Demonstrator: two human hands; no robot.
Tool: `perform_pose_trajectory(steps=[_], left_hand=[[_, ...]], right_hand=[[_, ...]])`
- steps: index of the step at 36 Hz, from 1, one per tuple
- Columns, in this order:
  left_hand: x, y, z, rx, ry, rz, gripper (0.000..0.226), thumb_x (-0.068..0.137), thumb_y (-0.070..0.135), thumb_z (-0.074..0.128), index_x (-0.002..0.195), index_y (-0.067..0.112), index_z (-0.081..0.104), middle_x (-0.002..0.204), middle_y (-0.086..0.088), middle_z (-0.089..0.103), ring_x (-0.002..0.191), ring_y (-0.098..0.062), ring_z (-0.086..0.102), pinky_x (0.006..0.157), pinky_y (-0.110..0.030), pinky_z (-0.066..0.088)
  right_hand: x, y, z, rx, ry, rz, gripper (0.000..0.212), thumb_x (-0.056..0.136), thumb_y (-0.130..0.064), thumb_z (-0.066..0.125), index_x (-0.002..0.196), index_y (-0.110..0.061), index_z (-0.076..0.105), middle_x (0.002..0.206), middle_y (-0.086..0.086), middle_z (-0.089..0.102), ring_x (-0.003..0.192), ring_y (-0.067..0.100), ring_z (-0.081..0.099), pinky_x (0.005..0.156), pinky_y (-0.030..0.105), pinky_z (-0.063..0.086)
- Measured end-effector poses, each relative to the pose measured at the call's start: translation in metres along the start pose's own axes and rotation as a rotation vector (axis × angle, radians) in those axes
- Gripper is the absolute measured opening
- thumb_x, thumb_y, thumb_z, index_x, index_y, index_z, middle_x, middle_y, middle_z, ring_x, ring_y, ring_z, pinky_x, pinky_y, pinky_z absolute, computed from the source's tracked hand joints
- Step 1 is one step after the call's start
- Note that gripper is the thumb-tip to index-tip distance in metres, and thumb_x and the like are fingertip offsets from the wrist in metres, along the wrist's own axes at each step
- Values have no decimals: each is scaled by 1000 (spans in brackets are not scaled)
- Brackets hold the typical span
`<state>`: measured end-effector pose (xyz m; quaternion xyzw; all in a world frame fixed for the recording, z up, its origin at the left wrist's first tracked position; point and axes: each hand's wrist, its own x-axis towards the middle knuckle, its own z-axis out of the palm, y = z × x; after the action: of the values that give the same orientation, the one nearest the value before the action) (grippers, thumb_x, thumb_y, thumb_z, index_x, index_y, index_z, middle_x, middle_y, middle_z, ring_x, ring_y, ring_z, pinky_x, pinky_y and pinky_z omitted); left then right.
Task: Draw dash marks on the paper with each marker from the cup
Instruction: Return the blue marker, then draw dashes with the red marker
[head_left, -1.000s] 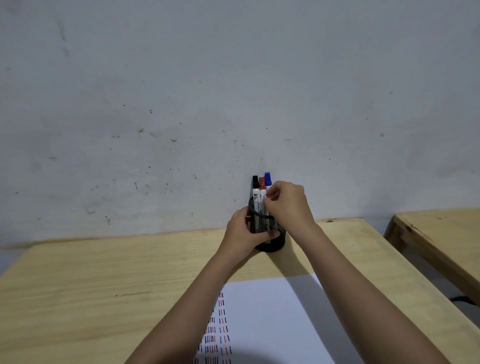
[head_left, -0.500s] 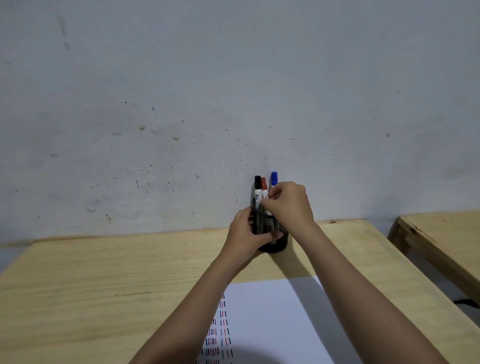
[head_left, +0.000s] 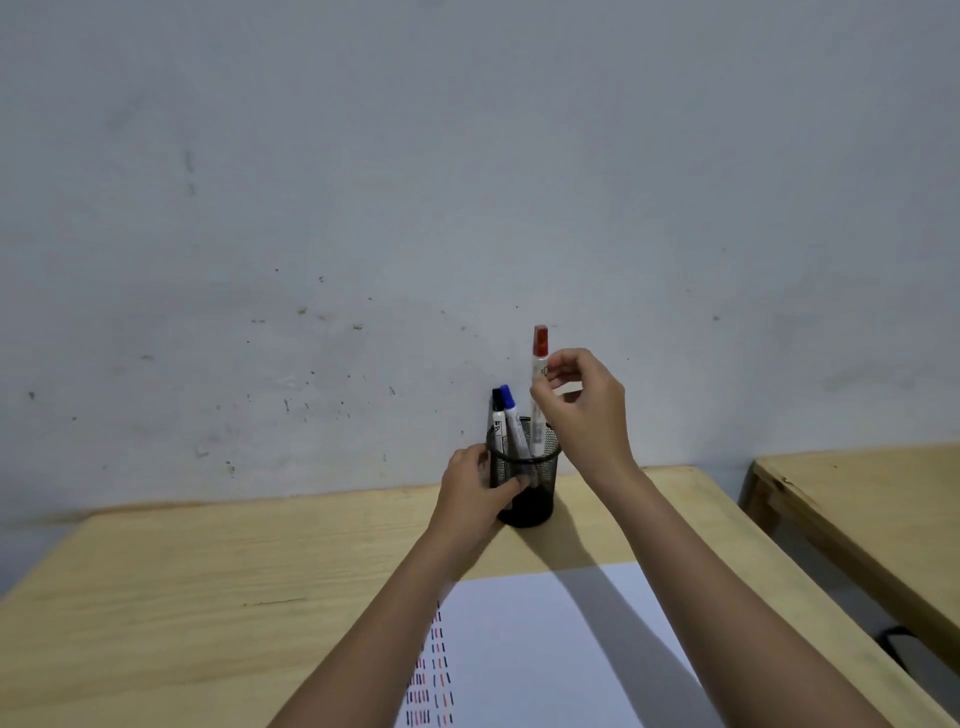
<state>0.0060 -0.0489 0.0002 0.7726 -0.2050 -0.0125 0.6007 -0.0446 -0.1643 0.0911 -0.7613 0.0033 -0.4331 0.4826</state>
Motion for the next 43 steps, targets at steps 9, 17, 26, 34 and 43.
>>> perform_pose_trajectory(steps=[9,17,26,34,43], left_hand=[[-51,76,-47,-224,199,255,7,89,26,60,91,30,65,91,4,69,92,-16,64,86,-24,51],[-105,108,-68,-148,-5,327,10,83,19,68,89,27,71,82,6,72,77,-2,65,74,-14,49],[-144,86,-71,-141,44,291,12,81,9,70,79,22,71,74,2,74,70,-7,69,75,-19,54],[-165,57,-88,-400,176,118,11,84,3,65,82,12,70,68,6,74,66,-6,68,72,-15,55],[-172,29,-92,-557,225,-52,10,87,9,62,93,2,67,81,-5,72,68,-3,69,70,-12,54]], right_hand=[[-44,-37,-31,-87,-205,-139,12,81,-7,63,90,-13,56,89,3,60,77,10,57,72,16,46],[-96,-49,-47,-152,-424,-135,9,82,-19,61,88,-16,56,87,0,59,77,14,58,73,33,52],[-135,-50,-54,-84,-478,-66,7,86,-11,61,92,-15,59,92,3,58,81,14,56,68,17,45],[-157,-34,-54,256,-408,280,5,77,-15,73,79,-19,71,73,-10,69,67,8,61,64,17,48],[-185,-44,2,1074,-103,805,6,82,-4,63,79,-8,66,59,-3,65,56,4,60,55,12,50]])
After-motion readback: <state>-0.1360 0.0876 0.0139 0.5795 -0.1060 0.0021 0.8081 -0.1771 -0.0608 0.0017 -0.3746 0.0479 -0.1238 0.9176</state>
